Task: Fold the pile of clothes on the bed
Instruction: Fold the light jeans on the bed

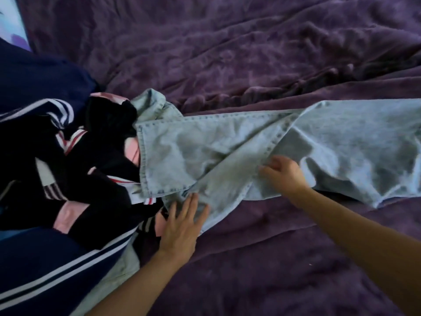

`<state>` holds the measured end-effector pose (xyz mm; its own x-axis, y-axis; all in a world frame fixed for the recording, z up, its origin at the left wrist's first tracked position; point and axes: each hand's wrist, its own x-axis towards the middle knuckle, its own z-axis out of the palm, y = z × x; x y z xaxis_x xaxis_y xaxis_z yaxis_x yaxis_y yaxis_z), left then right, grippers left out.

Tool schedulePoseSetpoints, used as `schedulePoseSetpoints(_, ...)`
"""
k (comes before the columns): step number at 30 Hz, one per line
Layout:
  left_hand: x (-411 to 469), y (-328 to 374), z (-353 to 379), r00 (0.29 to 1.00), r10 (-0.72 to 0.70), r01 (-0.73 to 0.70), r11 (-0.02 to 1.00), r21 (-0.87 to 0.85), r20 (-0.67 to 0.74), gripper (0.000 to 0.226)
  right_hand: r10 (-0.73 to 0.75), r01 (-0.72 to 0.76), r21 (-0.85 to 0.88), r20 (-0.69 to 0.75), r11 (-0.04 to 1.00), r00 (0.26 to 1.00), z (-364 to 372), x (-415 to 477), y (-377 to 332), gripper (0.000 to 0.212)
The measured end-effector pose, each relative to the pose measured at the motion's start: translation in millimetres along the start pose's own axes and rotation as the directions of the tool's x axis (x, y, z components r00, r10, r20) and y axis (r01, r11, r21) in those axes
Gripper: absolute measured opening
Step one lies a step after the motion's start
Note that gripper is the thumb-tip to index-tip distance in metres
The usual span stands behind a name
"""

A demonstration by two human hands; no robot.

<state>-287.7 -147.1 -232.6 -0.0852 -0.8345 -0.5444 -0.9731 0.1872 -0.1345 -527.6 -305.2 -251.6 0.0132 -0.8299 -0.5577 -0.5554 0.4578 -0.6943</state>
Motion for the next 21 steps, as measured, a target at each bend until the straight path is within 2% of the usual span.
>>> schedulePoseSetpoints(1,-2,-6,4,1.0,0.029,-0.029,1.0,-0.011,-0.007,0.093,0.129,-0.128,0.156,0.009,0.979,0.992,16,6,-9,0.03)
schedulePoseSetpoints(3,-6,-18,16,0.996,0.076,-0.078,0.997,-0.028,-0.054,0.088,0.353,-0.332,0.383,0.018,0.862,0.936,39,12,-24,0.035)
schedulePoseSetpoints(5,-6,-25,18,0.994,0.109,-0.11,0.991,-0.08,-0.022,0.078,0.493,-0.464,0.449,0.06,0.763,0.868,47,13,-35,0.027)
schedulePoseSetpoints(6,-4,-28,15,0.992,0.117,-0.121,0.986,-0.116,-0.04,0.065,0.524,-0.507,0.458,0.099,0.73,0.846,49,13,-41,0.024)
schedulePoseSetpoints(8,3,-35,6,0.988,0.115,-0.138,0.961,-0.239,-0.107,0.034,0.514,-0.533,0.51,0.192,0.675,0.836,47,13,-57,0.019)
schedulePoseSetpoints(9,6,-39,0,0.982,0.109,-0.161,0.913,-0.374,-0.156,0.028,0.474,-0.515,0.558,0.231,0.651,0.85,45,15,-68,0.015)
schedulePoseSetpoints(10,9,-44,-12,0.972,0.063,-0.181,0.812,-0.555,-0.226,0.027,0.426,-0.488,0.6,0.255,0.634,0.868,42,18,-81,0.012)
schedulePoseSetpoints(12,14,-63,-45,0.934,-0.179,-0.198,0.465,-0.863,-0.31,0.022,0.331,-0.424,0.657,0.269,0.624,0.904,35,28,-114,0.014)
schedulePoseSetpoints(13,20,-80,-59,0.89,-0.313,-0.22,0.341,-0.914,-0.331,0.019,0.292,-0.396,0.677,0.27,0.62,0.918,33,34,-133,0.019)
schedulePoseSetpoints(14,31,-99,-71,0.847,-0.422,-0.22,0.279,-0.935,-0.325,0.014,0.258,-0.373,0.69,0.27,0.62,0.928,31,40,-152,0.021)
schedulePoseSetpoints(15,44,-118,-79,0.819,-0.499,-0.183,0.239,-0.954,-0.282,0.009,0.236,-0.355,0.695,0.265,0.625,0.935,32,46,-168,0.021)
schedulePoseSetpoints(17,69,-158,-86,0.811,-0.574,0.005,0.198,-0.98,-0.112,0.01,0.221,-0.328,0.674,0.243,0.662,0.945,40,55,-191,0.02)
schedulePoseSetpoints(19,86,-184,-77,0.789,-0.611,0.232,0.189,-0.954,0.071,0.009,0.222,-0.312,0.585,0.223,0.749,0.949,53,57,-197,0.016)
schedulePoseSetpoints(21,93,-192,-67,0.761,-0.637,0.342,0.231,-0.911,0.124,0.014,0.195,-0.23,0.429,0.125,0.874,0.973,69,52,-188,0.014)
